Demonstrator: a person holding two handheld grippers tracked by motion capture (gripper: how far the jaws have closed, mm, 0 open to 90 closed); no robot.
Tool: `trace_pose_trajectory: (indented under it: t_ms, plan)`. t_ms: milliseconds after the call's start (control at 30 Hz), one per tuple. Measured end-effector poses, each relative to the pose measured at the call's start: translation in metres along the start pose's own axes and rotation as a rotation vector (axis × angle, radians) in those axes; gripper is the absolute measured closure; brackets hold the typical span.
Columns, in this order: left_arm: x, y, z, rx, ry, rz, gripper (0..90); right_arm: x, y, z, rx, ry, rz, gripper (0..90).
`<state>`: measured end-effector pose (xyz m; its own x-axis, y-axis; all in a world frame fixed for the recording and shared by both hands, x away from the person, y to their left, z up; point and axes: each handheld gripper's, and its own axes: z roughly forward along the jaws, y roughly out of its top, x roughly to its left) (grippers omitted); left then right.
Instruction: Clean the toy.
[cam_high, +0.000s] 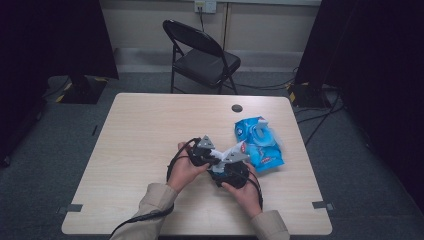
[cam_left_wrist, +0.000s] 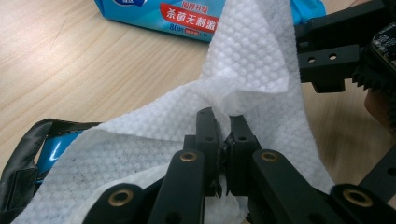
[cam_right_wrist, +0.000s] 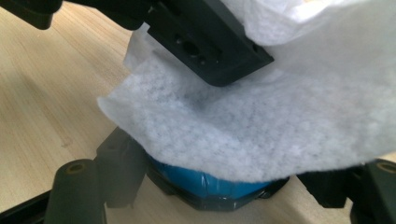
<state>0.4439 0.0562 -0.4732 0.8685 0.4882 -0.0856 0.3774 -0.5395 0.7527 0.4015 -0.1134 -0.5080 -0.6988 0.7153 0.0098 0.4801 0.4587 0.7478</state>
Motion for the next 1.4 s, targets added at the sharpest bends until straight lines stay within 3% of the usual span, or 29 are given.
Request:
trace_pose_trajectory:
  t_ms: [733, 833, 1100, 1300, 1400]
  plan:
    - [0.009, -0.004, -0.012, -0.020, 0.007, -0.044, 84.8, 0.000, 0.000, 0.000, -0.001, 0.000, 0.000, 25.9]
    - [0.011, -0.004, -0.013, -0.027, -0.003, -0.074, 85.0, 0.000, 0.000, 0.000, 0.000, 0.000, 0.002, 26.0]
    - [0.025, -0.007, -0.019, -0.043, 0.051, -0.110, 85.1, 0.000, 0.000, 0.000, 0.000, 0.000, 0.001, 26.0]
    - [0.033, -0.010, -0.018, -0.060, 0.061, -0.145, 84.8, 0.000, 0.000, 0.000, -0.001, 0.000, 0.000, 26.0]
    - [0.034, -0.010, -0.018, -0.057, 0.066, -0.140, 84.6, 0.000, 0.000, 0.000, 0.001, 0.000, 0.001, 25.9]
